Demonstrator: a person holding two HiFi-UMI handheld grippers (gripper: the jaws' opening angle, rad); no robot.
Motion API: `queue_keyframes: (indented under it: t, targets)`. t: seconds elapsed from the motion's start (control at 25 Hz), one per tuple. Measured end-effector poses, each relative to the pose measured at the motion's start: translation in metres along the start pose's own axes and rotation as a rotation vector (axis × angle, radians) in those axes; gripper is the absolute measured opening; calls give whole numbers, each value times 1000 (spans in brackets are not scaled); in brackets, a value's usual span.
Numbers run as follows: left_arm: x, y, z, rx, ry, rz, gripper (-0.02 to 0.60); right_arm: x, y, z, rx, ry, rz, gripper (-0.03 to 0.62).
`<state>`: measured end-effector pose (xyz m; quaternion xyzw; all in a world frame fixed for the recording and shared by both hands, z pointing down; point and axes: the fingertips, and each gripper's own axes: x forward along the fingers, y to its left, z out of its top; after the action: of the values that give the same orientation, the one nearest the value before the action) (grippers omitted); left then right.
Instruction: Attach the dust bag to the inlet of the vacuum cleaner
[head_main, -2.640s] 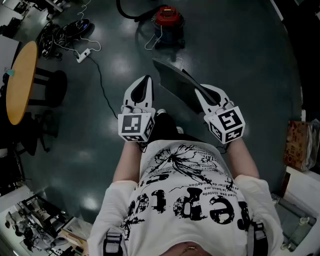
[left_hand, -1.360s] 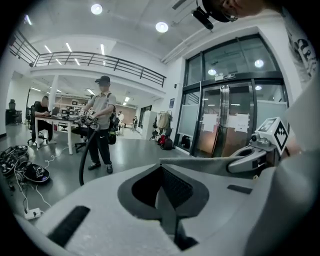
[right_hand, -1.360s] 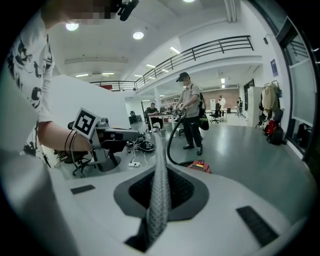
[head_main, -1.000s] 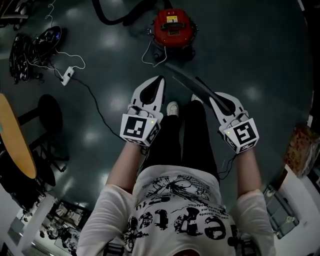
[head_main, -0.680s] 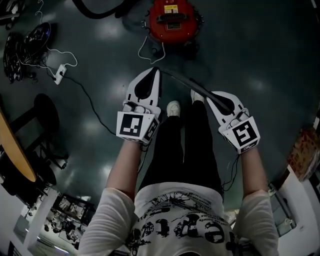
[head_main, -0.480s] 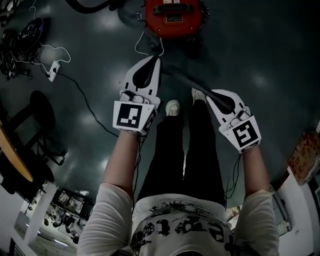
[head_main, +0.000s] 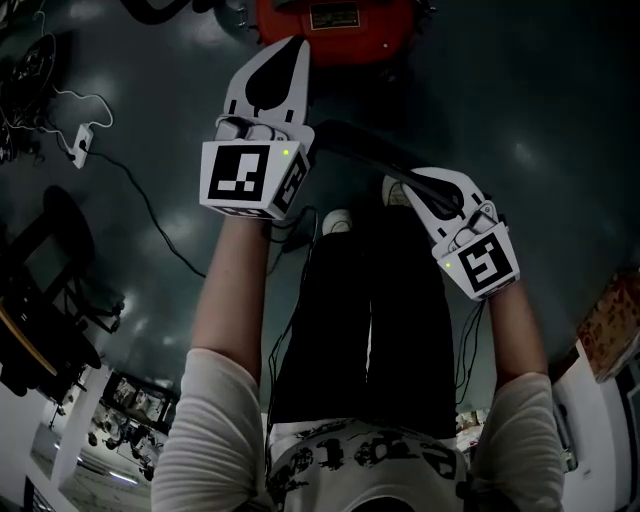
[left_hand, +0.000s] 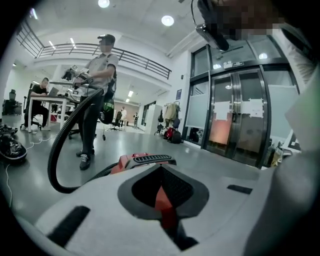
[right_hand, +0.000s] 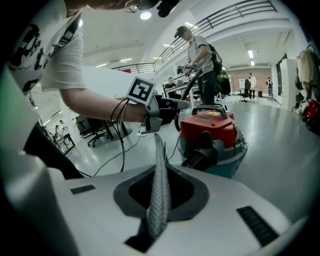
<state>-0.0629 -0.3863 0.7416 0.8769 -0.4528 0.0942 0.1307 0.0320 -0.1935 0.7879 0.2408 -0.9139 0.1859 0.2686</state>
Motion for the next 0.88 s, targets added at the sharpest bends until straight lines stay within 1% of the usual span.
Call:
queue_keyframes:
  t: [0.12, 0.16, 0.28, 0.44, 0.6, 0.88]
  targets:
    - [14, -2, -15, -18, 42, -37, 3, 12, -6, -10, -33, 19, 10, 23]
    - [16, -2, -17, -20, 45, -46, 3, 15, -8, -11, -44, 19, 10, 23]
    - [21, -6, -18, 15, 31, -73, 3, 21, -14, -13, -63, 4, -1, 23]
    - [27, -14, -27, 60, 69, -105, 3, 20, -26, -19, -139, 20, -39, 23]
    - [28, -10, -27, 17, 69, -92, 3, 21, -37, -23, -222, 45, -85, 23]
    - [28, -4, -26, -19, 39, -26, 3, 28, -45, -23, -263, 28, -112, 23]
